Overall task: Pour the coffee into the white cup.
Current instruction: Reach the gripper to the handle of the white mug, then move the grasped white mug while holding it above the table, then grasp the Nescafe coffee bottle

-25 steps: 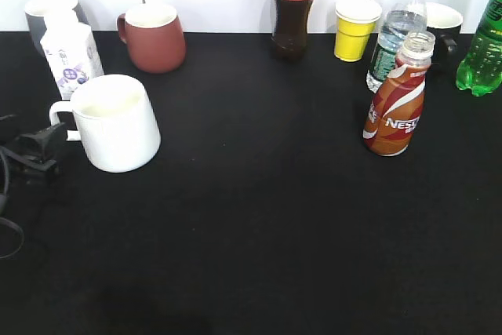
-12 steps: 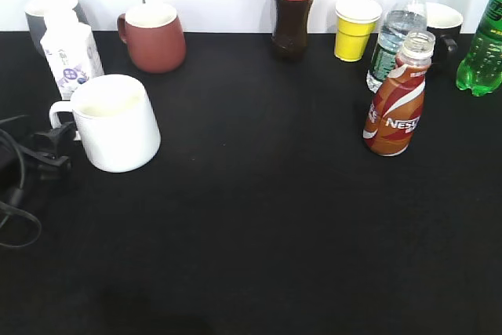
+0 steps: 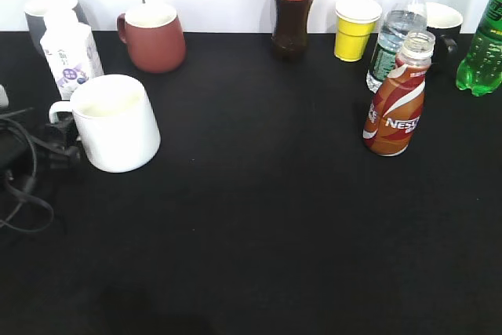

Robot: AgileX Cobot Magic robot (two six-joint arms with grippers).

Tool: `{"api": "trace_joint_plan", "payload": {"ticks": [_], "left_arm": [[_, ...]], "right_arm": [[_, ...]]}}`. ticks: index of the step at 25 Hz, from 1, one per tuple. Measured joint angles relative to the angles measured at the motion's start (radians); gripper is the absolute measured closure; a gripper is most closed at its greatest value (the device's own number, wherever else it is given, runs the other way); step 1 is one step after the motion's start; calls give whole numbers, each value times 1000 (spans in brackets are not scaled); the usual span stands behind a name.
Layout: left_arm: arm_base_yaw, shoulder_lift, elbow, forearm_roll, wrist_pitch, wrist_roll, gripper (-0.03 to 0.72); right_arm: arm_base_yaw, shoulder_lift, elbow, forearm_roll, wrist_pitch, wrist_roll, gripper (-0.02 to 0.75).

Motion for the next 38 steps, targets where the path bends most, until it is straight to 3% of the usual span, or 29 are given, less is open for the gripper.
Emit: {"api": "trace_joint_plan", "payload": {"ticks": [5,8,10,13,14,19,23,27,29,32,33,36,38], "left_arm": [[7,47,-54,21,-27,0,197],[46,104,-128,89,-35,0,227],[50,126,-158,121,-43,0,333],[50,127,-161,135,-50,0,591],[50,127,-161,147,-51,0,632],[45,45,-114,248,-10,-12,635],[-25,-116,-106,319,-14,-78,636],[-113,-126,-114,442,18,-128,636],[-136,-126,-156,507,74,-148,636],[-141,-126,-185,521,91,-177,636],[-141,-126,-185,521,98,-177,636],[-141,-126,-185,522,113,-177,636],[-141,-126,-185,522,121,-177,636]], "right_arm": [[0,-1,0,0,0,0,281],[0,-1,0,0,0,0,281],[0,-1,0,0,0,0,281],[0,-1,0,0,0,0,281],[0,-1,0,0,0,0,281],[0,-1,0,0,0,0,281],[0,-1,0,0,0,0,281],[0,-1,0,0,0,0,281],[0,-1,0,0,0,0,281],[0,-1,-1,0,-5,-11,281],[0,0,-7,0,-65,-63,281],[0,142,-8,-1,-557,-132,281],[0,307,1,-1,-717,-136,281]]}}
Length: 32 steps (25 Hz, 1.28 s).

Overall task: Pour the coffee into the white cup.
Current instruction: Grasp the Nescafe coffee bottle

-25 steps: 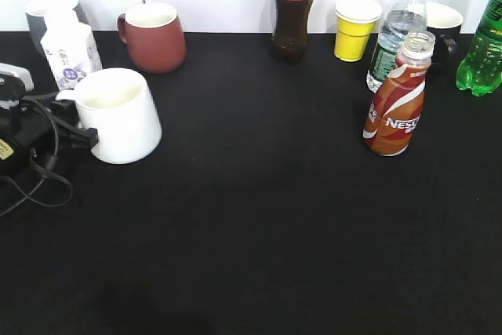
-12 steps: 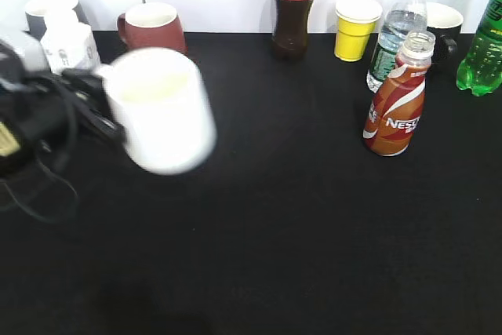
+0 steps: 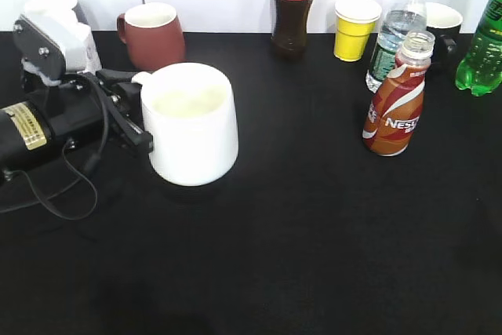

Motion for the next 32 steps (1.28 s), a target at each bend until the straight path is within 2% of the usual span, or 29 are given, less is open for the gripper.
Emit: {"api": "trace_joint_plan", "payload": {"ticks": [4,8,9,12,13,15,16,17,18,19,22,24,27,32], "left_arm": [[0,0,-1,-1,9,0,637],[0,0,-1,-4,9,0,637],[0,0,-1,-4,9,0,637],[0,0,-1,-4,9,0,637],[0,0,-1,-4,9,0,637],[0,0,-1,-4,9,0,638],[0,0,-1,-4,9,0,638],[0,0,-1,-4,9,0,638],[0,0,-1,-4,9,0,638],[0,0,-1,-3,9,0,638],[0,0,-1,-3,9,0,638],[0,0,-1,-3,9,-1,638],[0,0,-1,-3,9,-1,638],[0,0,-1,-3,9,-1,638]], "right_arm": [[0,361,252,-6,-499,0,281],[0,851,303,-35,-916,23,281],[0,961,303,-103,-1006,79,281],[0,1209,304,-359,-1286,423,281],[0,1248,304,-406,-1320,475,281],[0,1265,304,-451,-1327,419,276],[0,1265,304,-446,-1327,364,236],[0,1273,293,-434,-1322,345,150],[0,1293,269,-429,-1322,326,101],[0,1322,245,-424,-1322,293,88],[0,1412,182,-359,-1322,203,80],[0,1464,121,-356,-1323,186,80],[0,1534,23,-428,-1324,183,80],[1,1649,-79,-482,-1411,215,80]]}}
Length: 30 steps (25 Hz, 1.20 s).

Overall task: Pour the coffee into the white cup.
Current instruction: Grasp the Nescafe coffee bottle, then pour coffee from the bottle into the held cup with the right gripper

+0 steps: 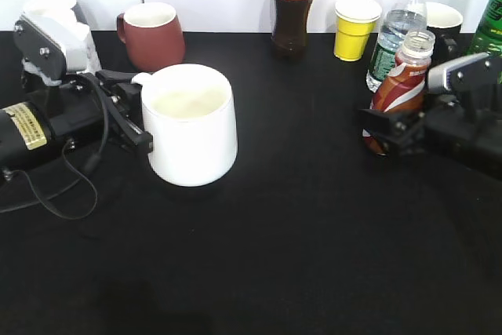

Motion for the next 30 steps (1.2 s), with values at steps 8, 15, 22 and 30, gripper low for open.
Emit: {"api": "trace_joint_plan", "payload": {"ticks": [8,15,22,30], "left_arm": [[0,0,0,3,0,-1,638],[-51,0,-2,41,-3,-3,638],[-312,1,-206,45,199,-72,637],[-404,44,-342,3,270,-81,636]], "right_arm": [[33,50,-31,-5,-54,28,224],[33,-16,-30,-65,-76,41,224],[35,-469,-29,-239,174,-61,224],[35,-582,-29,-249,221,-555,224]]}}
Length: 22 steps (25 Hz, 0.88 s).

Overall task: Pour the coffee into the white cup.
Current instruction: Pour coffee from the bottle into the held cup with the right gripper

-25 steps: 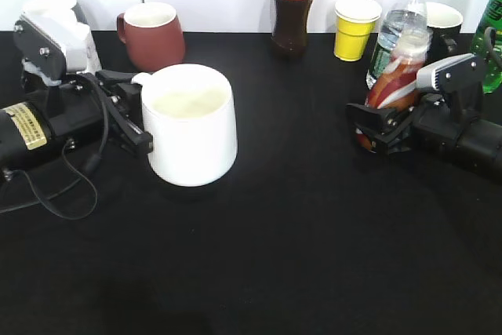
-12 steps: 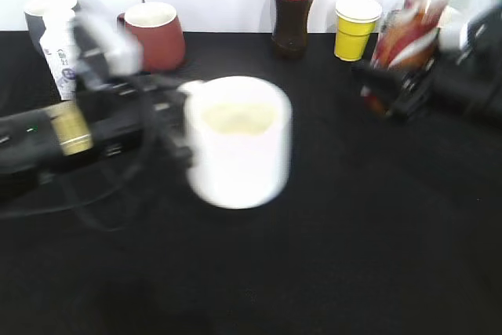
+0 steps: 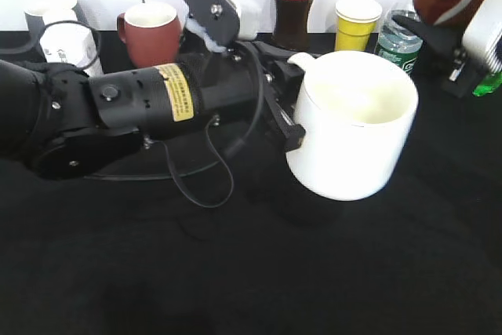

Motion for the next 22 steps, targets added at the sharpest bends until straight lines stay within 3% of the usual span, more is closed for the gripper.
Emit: {"api": "trace_joint_plan", "payload": {"ticks": [8,22], "left_arm": [[-15,0,0,-2,-48,0,636],[-18,0,0,-4,-48,0,636]], "right_arm": [[0,0,0,-3,-33,-322,224],[0,0,0,-9,-35,-511,224]]}}
